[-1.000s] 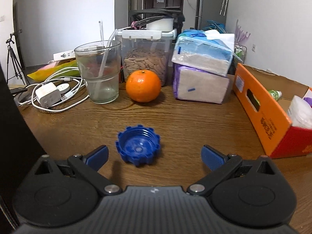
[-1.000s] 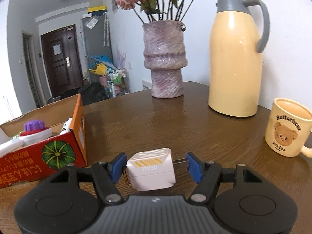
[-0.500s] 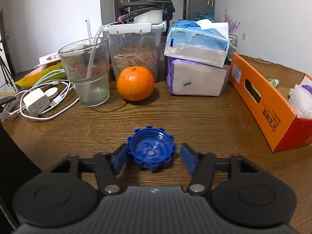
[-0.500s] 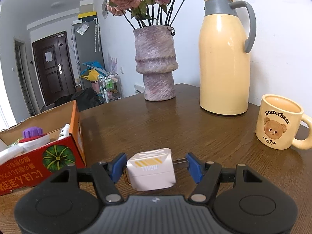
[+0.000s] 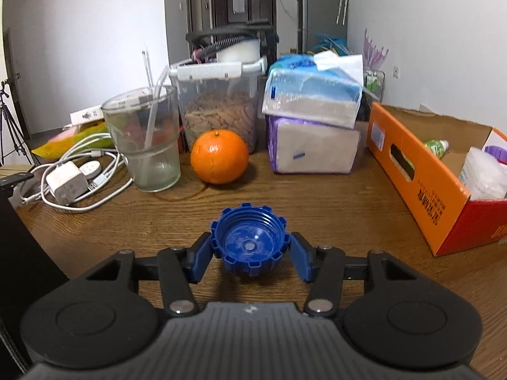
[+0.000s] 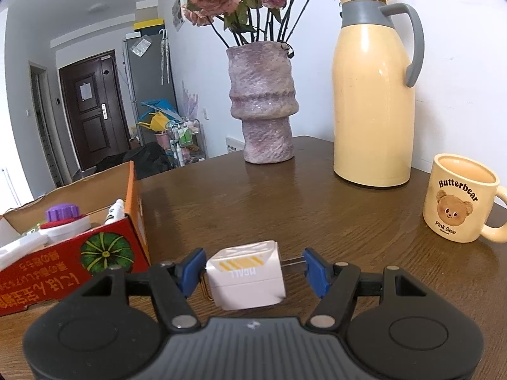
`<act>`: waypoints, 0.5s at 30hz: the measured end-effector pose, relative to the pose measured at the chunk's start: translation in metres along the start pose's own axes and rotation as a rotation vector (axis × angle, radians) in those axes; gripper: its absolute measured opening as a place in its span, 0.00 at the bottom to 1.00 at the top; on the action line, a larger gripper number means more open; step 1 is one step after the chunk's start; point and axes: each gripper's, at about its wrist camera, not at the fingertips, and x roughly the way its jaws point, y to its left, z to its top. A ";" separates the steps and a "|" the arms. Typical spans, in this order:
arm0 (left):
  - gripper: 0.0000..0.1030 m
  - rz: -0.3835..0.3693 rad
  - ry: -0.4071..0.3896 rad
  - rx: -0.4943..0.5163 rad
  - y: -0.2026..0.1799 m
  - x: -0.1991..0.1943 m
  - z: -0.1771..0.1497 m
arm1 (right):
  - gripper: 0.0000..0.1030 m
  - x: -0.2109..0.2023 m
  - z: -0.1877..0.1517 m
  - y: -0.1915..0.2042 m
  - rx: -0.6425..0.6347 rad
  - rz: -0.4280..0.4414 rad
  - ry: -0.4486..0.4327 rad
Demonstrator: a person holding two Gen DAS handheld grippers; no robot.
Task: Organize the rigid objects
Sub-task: 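Grasp the blue bottle cap with left tool while right tool holds the adapter, then carry the blue cap and white adapter over the cardboard box with both tools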
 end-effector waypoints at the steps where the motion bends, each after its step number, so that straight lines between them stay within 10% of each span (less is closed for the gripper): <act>1: 0.52 0.009 -0.006 0.000 -0.002 -0.002 0.000 | 0.64 0.000 0.000 0.000 -0.001 0.005 0.001; 15: 0.52 -0.016 -0.092 -0.004 -0.040 -0.051 -0.013 | 0.64 -0.016 -0.002 0.010 -0.020 0.080 -0.022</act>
